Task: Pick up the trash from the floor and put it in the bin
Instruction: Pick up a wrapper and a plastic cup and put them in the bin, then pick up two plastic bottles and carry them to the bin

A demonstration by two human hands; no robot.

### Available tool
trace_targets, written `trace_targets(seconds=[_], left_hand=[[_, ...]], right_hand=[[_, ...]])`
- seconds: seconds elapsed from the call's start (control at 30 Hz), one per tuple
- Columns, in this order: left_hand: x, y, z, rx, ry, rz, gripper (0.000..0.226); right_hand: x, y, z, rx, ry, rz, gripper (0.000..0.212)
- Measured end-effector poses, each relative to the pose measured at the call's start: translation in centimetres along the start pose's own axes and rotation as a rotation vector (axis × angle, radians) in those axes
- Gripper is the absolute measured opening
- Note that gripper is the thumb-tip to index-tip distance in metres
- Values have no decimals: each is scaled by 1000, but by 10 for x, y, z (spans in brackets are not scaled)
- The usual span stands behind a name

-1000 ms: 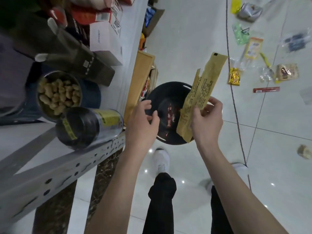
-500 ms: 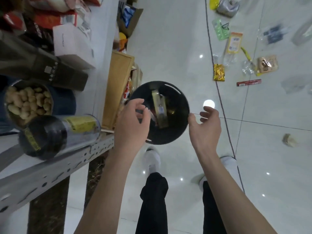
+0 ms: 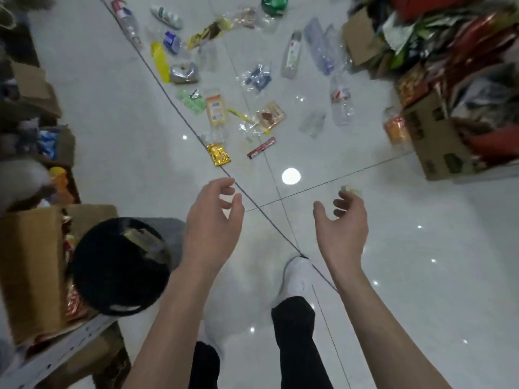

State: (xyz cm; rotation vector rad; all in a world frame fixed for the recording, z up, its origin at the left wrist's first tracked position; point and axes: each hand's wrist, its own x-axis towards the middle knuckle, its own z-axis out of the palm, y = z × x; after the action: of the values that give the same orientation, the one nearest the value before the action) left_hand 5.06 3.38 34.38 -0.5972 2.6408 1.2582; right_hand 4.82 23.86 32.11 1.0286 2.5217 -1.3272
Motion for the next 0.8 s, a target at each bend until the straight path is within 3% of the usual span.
trace_targets(seconds=[0.23, 0.4, 0.6, 0.8], left_hand=[[5, 133, 100, 54, -168, 169, 28], [20, 194, 147, 69, -220, 273, 29], [76, 228, 184, 167, -261, 348, 32], [181, 228, 246, 203, -194, 364, 38]], right_hand=[[83, 25, -137, 93, 205, 112, 50], [129, 34, -193, 118, 304, 129, 52], [184, 39, -203, 131, 336, 160, 54], [278, 49, -161, 121, 372, 132, 53]])
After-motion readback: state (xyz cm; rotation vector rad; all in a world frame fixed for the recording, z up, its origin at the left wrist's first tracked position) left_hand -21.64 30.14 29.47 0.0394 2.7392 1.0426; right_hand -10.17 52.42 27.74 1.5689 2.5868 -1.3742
